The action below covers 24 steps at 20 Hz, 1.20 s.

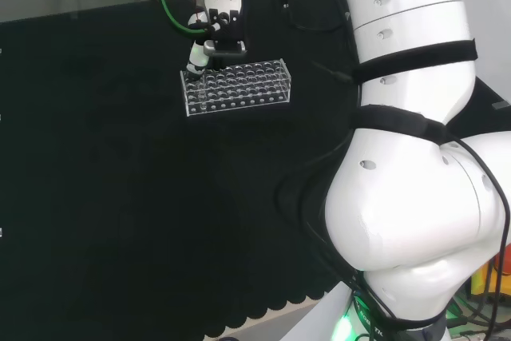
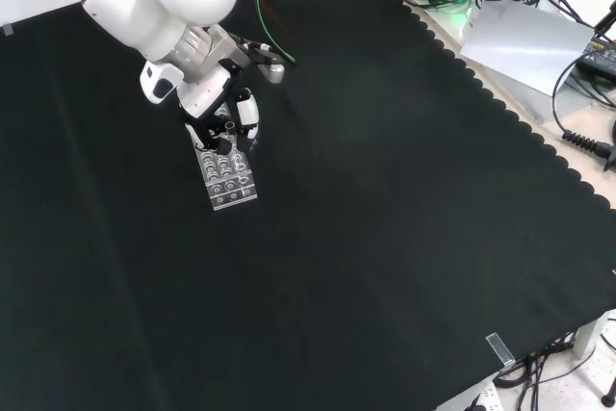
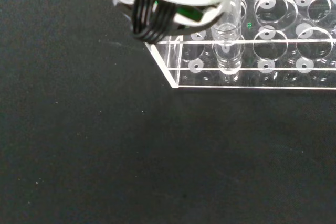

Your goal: Put the test tube back in the rack.

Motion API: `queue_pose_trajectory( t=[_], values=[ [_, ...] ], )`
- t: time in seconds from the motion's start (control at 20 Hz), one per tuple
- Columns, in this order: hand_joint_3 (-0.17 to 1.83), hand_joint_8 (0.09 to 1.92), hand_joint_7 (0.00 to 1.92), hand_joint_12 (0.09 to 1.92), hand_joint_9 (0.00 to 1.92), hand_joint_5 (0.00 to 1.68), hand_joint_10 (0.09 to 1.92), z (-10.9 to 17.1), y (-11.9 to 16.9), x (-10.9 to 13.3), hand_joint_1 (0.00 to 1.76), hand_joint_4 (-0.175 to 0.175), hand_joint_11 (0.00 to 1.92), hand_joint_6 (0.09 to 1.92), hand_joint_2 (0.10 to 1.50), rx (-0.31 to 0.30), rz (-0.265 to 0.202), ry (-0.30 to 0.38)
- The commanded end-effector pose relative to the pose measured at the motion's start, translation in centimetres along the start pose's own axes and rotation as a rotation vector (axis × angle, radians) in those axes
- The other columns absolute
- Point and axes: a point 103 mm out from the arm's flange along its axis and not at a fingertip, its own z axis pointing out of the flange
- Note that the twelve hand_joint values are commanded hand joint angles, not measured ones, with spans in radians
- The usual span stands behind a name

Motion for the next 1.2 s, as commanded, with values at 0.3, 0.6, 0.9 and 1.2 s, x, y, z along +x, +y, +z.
queue_pose_trajectory(
  t=[0.3,0.6,0.9,1.2],
  values=[
    [0.71,0.77,1.02,1.24,1.12,0.78,0.71,0.1,-0.6,0.0,1.11,-0.138,0.78,0.71,0.60,0.061,-0.036,0.073],
    [0.71,0.92,0.66,1.37,0.79,0.43,0.86,-0.7,-1.6,-0.3,1.02,-0.107,0.57,0.73,0.57,0.030,-0.010,0.077],
    [0.71,0.92,0.66,1.37,0.77,0.43,0.86,-3.1,-3.7,-0.7,1.02,-0.109,0.56,0.72,0.57,-0.015,-0.023,0.059],
    [0.70,0.91,0.66,1.37,0.76,0.42,0.86,-6.6,-6.5,-0.7,1.02,-0.110,0.56,0.71,0.57,-0.059,-0.020,0.027]
  ],
)
